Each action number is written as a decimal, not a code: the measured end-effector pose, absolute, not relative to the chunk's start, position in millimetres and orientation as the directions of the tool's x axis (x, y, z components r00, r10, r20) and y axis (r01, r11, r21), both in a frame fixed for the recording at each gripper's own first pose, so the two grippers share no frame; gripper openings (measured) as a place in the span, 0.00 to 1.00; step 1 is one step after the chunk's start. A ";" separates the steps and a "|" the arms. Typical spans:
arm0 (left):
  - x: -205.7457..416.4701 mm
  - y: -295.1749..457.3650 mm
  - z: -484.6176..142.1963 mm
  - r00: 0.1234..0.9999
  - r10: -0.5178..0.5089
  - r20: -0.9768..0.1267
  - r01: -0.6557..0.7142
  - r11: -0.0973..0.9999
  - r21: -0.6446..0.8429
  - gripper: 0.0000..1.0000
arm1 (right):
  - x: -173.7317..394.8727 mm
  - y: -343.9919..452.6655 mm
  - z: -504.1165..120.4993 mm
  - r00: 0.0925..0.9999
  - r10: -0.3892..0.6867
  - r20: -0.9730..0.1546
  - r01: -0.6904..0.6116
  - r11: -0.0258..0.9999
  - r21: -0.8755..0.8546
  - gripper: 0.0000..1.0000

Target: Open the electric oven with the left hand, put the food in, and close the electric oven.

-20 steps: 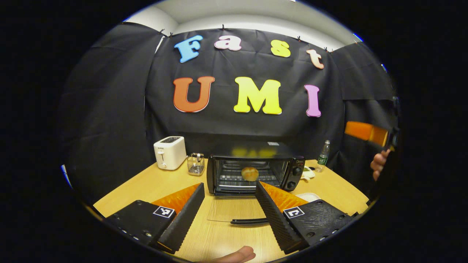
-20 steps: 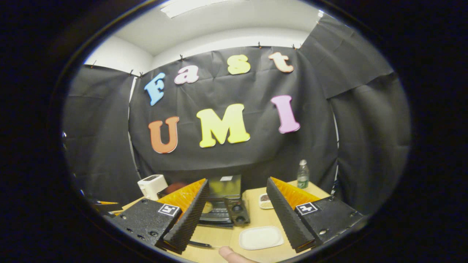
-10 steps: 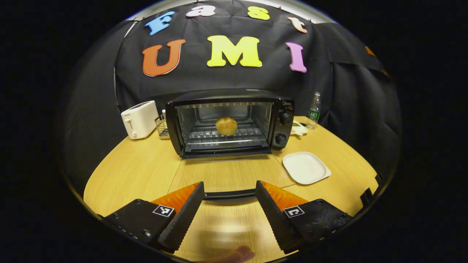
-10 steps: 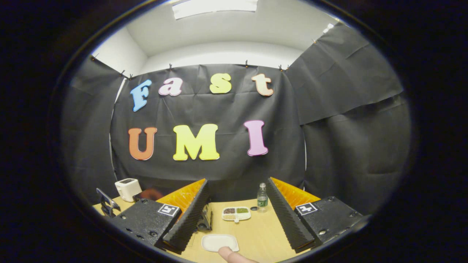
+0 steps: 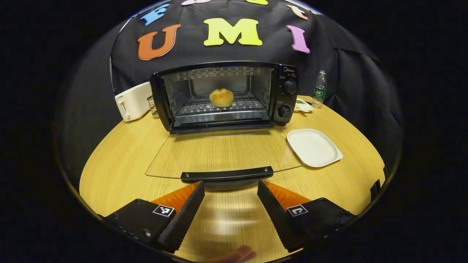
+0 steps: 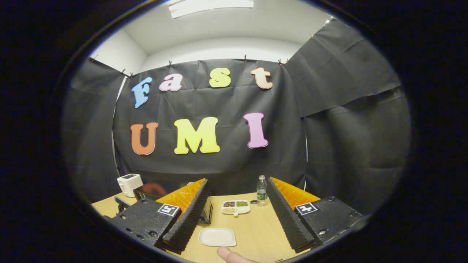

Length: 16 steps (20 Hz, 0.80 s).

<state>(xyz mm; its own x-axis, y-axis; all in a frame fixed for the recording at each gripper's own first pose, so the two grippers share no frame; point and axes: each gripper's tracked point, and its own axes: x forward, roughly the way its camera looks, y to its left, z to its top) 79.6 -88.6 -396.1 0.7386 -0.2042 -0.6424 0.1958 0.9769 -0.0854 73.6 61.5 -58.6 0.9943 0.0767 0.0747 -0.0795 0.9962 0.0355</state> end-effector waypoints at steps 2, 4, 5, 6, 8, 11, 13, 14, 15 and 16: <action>85.7 -82.4 -400.4 0.741 -0.180 -0.647 0.174 0.982 -0.074 1.00 | 76.9 61.8 -64.9 0.995 0.082 0.061 -0.084 0.996 0.036 0.94; 89.4 -81.7 -401.5 0.738 -0.175 -0.652 0.168 0.983 -0.074 0.96 | 79.3 63.3 -70.0 0.995 0.089 0.048 -0.091 0.995 0.029 0.94; 91.7 -82.6 -402.9 0.736 -0.171 -0.655 0.166 0.984 -0.071 0.96 | 80.9 62.0 -72.2 0.995 0.088 0.044 -0.089 0.996 0.027 0.94; 91.7 -82.3 -402.3 0.733 -0.168 -0.659 0.166 0.984 -0.066 0.95 | 81.2 61.1 -73.1 0.995 0.087 0.045 -0.089 0.996 0.028 0.94; 92.7 -82.3 -400.2 0.730 -0.161 -0.664 0.163 0.985 -0.059 0.95 | 81.3 60.2 -73.9 0.996 0.081 0.045 -0.082 0.996 0.037 0.94; 93.6 -83.3 -398.0 0.718 -0.164 -0.677 0.153 0.985 -0.077 0.95 | 82.1 62.5 -78.5 0.996 0.088 0.033 -0.089 0.995 0.039 0.94; 94.0 -83.4 -392.6 0.724 -0.161 -0.670 0.153 0.986 -0.071 0.95 | 81.5 63.1 -76.4 0.995 0.090 0.036 -0.091 0.995 0.029 0.94; 94.7 -83.4 -388.9 0.731 -0.161 -0.664 0.155 0.986 -0.069 0.95 | 80.9 62.8 -74.6 0.995 0.087 0.041 -0.088 0.996 0.027 0.94; 94.9 -83.1 -384.6 0.734 -0.161 -0.660 0.152 0.986 -0.072 0.95 | 80.5 62.9 -72.4 0.995 0.087 0.049 -0.088 0.996 0.024 0.94; 95.6 -82.5 -380.8 0.738 -0.160 -0.656 0.147 0.986 -0.075 0.95 | 80.9 63.8 -71.5 0.995 0.087 0.052 -0.088 0.996 0.020 0.94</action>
